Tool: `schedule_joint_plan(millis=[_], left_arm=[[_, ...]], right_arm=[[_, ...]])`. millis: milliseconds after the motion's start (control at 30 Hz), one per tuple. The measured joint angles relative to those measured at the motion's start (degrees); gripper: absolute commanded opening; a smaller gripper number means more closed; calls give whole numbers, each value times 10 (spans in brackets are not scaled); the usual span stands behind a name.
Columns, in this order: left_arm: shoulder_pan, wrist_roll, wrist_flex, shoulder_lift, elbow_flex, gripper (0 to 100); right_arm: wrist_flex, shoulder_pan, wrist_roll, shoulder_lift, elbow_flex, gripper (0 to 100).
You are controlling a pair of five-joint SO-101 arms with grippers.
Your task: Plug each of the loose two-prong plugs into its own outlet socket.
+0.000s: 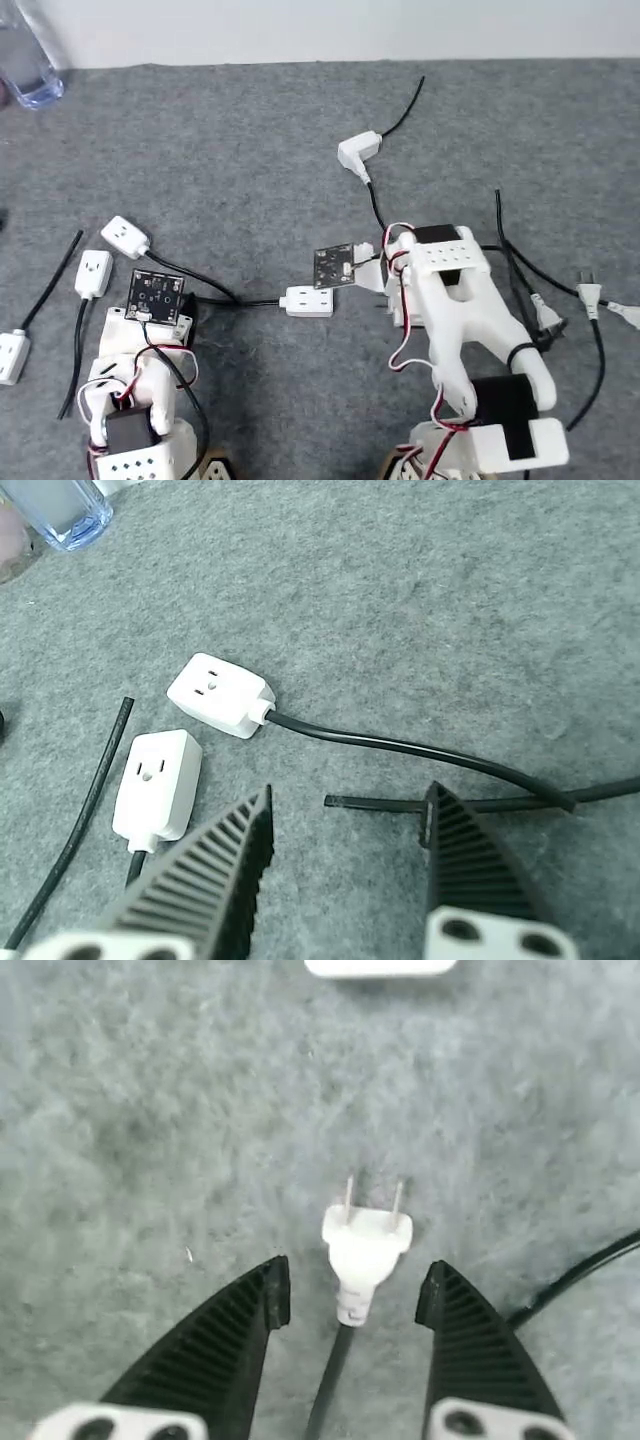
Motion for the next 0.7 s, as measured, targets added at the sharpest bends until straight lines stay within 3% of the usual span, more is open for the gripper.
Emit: schedule_joint_plan(millis=[267,700], left_arm=[[0,0,0,0,0,228],[0,0,0,0,0,228]], right_arm=[[-49,37,23,77,-4,197],[-46,7,18,84,-14,197]])
